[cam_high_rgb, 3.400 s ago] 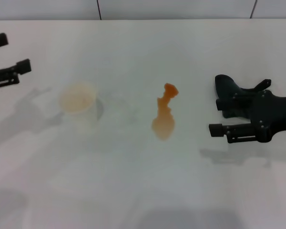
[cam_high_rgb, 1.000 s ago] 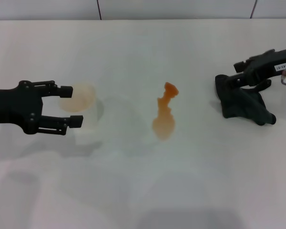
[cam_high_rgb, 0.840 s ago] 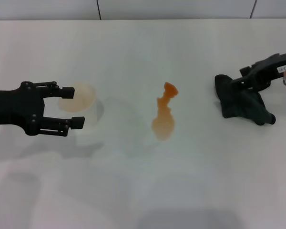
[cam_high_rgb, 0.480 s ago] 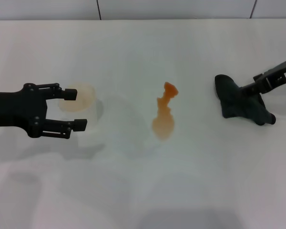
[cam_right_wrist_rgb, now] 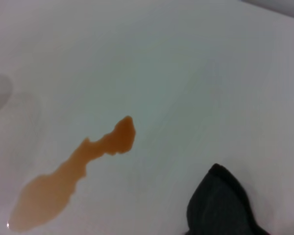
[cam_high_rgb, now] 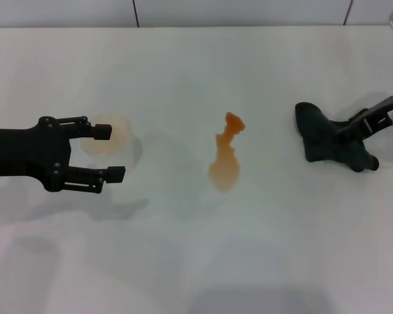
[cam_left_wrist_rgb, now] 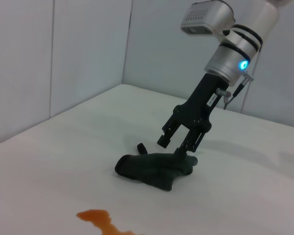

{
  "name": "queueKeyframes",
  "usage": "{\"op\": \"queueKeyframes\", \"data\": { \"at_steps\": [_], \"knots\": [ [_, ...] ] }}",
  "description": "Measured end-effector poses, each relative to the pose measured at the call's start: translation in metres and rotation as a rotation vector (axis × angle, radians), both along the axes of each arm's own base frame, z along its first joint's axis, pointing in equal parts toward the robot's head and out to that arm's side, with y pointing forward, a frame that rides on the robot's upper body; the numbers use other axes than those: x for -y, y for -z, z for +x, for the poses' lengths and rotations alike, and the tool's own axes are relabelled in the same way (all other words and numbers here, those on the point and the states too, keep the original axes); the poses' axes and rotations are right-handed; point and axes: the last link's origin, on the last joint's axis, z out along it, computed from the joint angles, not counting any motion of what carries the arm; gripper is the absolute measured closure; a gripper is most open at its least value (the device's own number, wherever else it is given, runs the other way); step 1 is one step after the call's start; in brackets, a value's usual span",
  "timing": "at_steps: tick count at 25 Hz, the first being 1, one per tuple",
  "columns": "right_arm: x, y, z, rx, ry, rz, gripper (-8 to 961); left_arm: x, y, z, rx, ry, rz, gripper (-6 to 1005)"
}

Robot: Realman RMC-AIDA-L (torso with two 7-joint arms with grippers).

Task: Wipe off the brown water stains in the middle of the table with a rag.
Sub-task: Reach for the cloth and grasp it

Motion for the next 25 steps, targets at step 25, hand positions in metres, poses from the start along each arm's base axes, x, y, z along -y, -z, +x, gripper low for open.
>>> {"op": "queueKeyframes", "data": {
  "at_steps": [25],
  "knots": [
    [-0.003, 0.012, -0.002, 0.015, -0.006, -0.029, 238, 0.001, 0.000, -0.001, 0.007, 0.006, 0.017, 112]
  ]
}}
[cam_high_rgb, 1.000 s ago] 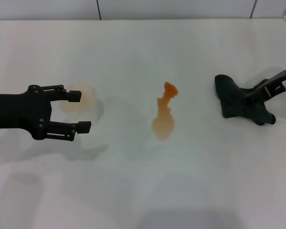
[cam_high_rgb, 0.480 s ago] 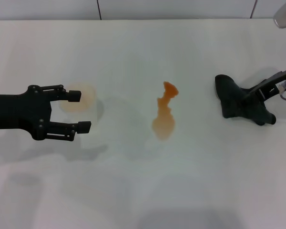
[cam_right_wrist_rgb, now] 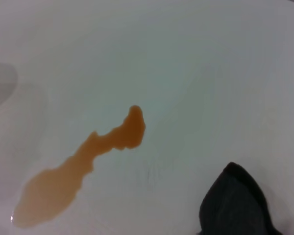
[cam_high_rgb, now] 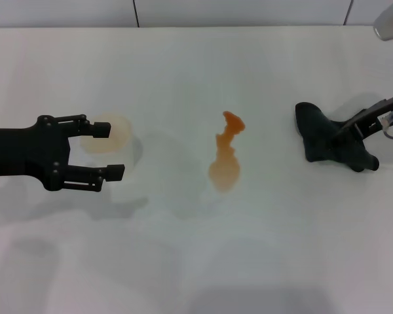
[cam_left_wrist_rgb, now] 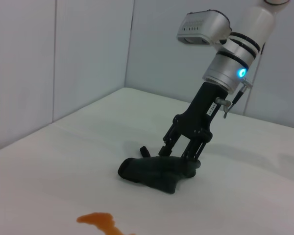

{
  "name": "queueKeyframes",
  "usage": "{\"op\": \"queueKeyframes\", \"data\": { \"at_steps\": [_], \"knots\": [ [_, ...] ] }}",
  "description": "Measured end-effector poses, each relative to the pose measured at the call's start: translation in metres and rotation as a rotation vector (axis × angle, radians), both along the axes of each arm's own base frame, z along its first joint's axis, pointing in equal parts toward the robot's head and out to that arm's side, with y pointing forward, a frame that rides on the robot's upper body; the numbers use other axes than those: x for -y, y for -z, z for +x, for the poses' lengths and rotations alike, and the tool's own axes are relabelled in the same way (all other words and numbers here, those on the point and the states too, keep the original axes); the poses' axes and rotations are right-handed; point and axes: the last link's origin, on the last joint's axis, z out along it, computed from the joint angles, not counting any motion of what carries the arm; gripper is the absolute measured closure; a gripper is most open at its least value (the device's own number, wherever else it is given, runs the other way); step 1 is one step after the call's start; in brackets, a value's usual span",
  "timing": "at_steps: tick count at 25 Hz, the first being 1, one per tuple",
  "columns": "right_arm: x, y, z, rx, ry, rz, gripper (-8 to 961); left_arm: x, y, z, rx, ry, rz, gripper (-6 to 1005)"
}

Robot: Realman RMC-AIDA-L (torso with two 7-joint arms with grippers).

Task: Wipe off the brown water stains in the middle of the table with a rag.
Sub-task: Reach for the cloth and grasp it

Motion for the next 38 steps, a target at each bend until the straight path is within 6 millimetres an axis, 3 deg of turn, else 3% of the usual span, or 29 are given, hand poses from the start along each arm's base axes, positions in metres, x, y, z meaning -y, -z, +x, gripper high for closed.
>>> {"op": "queueKeyframes", "data": {
  "at_steps": [17, 19, 33, 38],
  "knots": [
    [-0.002, 0.002, 0.001, 0.005, 0.004, -0.008, 338, 0.000, 0.001, 0.000, 0.000, 0.001, 0.002, 112],
    [-0.002, 0.003, 0.000, 0.006, 0.002, -0.009, 569, -0.001, 0.001, 0.000, 0.000, 0.000, 0.002, 112],
    [0.001, 0.008, -0.002, 0.022, -0.015, -0.039, 863, 0.000, 0.001, 0.000, -0.001, 0.001, 0.005, 112],
    [0.004, 0.012, -0.014, 0.028, -0.057, -0.066, 938, 0.000, 0.001, 0.000, -0.004, 0.006, 0.009, 112]
  ]
}}
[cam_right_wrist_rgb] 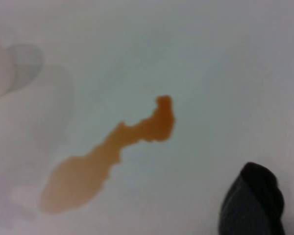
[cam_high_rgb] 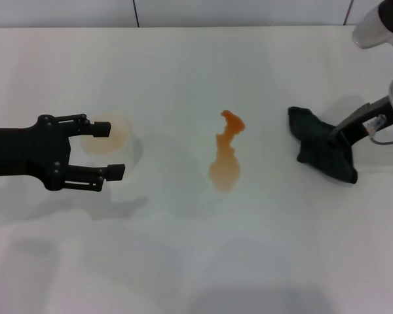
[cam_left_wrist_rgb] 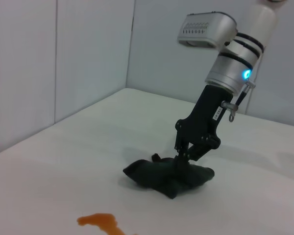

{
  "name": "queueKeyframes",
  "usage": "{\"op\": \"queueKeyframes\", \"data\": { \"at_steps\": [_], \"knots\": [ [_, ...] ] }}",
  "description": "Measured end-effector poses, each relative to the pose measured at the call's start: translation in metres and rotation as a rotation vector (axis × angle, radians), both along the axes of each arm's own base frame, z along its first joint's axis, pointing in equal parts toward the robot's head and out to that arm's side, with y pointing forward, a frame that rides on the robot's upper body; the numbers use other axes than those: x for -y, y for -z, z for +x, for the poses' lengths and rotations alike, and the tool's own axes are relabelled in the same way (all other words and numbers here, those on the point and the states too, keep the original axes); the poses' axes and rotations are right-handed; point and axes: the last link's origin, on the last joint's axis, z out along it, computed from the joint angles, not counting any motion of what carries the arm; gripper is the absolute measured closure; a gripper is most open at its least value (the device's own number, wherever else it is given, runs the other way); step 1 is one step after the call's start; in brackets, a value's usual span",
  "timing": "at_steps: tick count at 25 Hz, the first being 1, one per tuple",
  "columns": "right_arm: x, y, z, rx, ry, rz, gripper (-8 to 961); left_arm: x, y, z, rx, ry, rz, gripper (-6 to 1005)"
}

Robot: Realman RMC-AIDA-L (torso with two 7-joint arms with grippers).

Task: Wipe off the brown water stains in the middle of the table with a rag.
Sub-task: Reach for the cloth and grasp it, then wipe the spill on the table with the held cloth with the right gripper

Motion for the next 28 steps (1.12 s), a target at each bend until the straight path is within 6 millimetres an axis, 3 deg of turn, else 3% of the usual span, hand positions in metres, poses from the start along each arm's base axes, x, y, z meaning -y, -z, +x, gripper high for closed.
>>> {"op": "queueKeyframes", "data": {
  "at_steps": [16, 28],
  "knots": [
    [0.010, 0.026, -0.039, -0.062, -0.089, -0.113, 938, -0.001, 0.000, 0.001, 0.001, 0.019, 0.019, 112],
    [0.031, 0.057, -0.070, -0.084, -0.145, -0.243, 938, -0.003, -0.001, 0.003, 0.006, 0.027, 0.030, 112]
  ]
}}
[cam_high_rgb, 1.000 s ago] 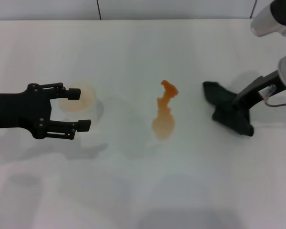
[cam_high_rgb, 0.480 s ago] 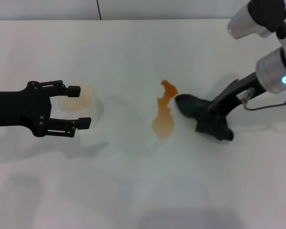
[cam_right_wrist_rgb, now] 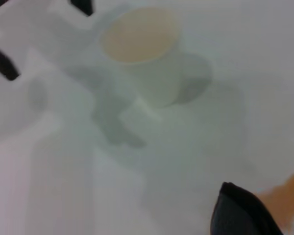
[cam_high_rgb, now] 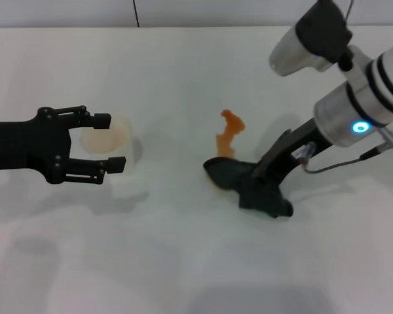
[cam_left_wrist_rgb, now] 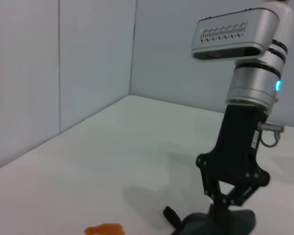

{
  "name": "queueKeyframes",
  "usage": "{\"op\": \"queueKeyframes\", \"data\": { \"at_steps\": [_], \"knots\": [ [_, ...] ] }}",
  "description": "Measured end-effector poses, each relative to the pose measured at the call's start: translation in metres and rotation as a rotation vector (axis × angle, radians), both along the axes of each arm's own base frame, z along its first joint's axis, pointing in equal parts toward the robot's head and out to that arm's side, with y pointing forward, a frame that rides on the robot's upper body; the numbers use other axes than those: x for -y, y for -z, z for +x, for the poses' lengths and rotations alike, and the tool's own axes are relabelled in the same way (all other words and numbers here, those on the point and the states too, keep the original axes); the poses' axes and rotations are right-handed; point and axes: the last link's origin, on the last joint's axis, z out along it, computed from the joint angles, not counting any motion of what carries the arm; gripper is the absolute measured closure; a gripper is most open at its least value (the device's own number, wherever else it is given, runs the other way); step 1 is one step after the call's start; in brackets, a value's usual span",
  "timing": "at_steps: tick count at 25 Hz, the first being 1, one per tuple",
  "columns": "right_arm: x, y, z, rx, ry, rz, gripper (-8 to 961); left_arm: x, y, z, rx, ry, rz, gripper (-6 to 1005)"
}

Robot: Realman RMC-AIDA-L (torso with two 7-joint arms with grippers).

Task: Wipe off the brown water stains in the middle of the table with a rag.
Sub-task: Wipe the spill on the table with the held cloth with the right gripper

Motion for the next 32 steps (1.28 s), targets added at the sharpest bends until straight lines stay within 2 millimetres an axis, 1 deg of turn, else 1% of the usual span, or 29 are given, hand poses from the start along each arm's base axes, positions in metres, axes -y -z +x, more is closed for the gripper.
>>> {"op": "queueKeyframes", "data": {
  "at_steps": [6, 9, 22, 32],
  "knots": [
    [0.009, 0.014, -0.009, -0.004, -0.018, -0.054, 937, -0.003, 0.001, 0.004, 0.003, 0.011, 0.000, 112],
    [0.010, 0.017, -0.010, 0.003, -0.021, -0.061, 937, -0.003, 0.001, 0.005, 0.004, 0.015, -0.001, 112],
    [-0.010, 0.030, -0.003, 0.043, 0.009, -0.015, 936, -0.004, 0.003, 0.007, 0.012, 0.019, 0.005, 112],
    [-0.021, 0.037, -0.008, 0.060, -0.020, 0.017, 936, -0.005, 0.003, 0.008, 0.012, 0.020, 0.005, 112]
  ]
}}
